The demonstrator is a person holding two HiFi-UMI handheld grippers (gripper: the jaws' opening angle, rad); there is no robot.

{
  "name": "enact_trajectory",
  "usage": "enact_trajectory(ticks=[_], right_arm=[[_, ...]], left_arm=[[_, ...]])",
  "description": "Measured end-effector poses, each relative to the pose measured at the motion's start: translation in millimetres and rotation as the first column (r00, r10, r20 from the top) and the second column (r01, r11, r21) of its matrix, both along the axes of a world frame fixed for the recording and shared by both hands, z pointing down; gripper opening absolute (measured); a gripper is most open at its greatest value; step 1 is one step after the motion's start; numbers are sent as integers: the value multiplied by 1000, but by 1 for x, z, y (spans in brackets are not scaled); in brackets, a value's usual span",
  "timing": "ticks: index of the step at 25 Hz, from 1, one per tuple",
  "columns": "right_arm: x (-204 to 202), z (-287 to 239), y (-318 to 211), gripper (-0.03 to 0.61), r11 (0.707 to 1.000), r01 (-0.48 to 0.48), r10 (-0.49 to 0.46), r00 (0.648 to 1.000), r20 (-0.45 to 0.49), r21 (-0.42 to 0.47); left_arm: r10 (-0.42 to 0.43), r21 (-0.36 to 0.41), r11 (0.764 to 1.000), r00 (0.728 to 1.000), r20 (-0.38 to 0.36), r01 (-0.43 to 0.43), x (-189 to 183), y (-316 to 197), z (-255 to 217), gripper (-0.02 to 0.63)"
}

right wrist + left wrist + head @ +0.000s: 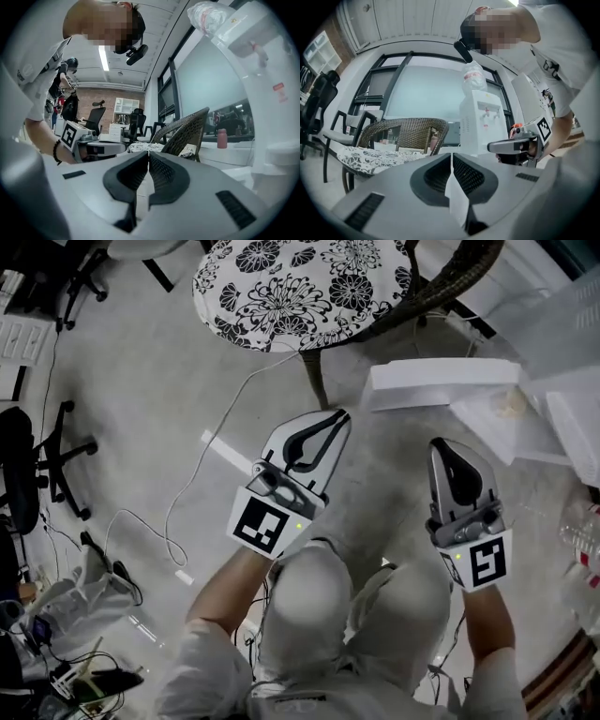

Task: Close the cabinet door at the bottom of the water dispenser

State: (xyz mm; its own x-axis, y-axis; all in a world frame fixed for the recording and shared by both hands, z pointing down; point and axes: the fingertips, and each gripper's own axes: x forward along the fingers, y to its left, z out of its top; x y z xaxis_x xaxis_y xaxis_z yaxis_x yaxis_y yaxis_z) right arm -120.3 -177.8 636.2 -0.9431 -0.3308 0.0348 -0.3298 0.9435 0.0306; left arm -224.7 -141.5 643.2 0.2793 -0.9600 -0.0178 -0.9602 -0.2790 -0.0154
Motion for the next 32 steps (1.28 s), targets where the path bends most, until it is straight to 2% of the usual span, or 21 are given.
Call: enact_trajectory(ticks=[3,8,12,15,20,32], right_arm=[[-10,26,-7,18,1000,20,-20,1000,1,2],[-18,55,-11,18,998,54,-54,998,9,36],[-16,73,-16,18,999,52,-51,998,22,-2],[-13,84,-20,18,999,52,-52,999,14,2],[-9,96,-26,18,1000,27,-28,999,32,9],[-21,107,-17,18,998,50,-50,999,10,23]], left_arm=[[22,15,1000,1000,5,-22,0,-12,23,13],[63,17,998,998,9,-63,6,-30,53,103],[73,18,997,997,0,-73,4,-47,74,149],[95,24,995,995,-16,-95,7,-58,86,195],[115,7,993,993,-17,-115,8,-67,101,213],[152,30,988,988,-2,-152,13,-87,102,218]])
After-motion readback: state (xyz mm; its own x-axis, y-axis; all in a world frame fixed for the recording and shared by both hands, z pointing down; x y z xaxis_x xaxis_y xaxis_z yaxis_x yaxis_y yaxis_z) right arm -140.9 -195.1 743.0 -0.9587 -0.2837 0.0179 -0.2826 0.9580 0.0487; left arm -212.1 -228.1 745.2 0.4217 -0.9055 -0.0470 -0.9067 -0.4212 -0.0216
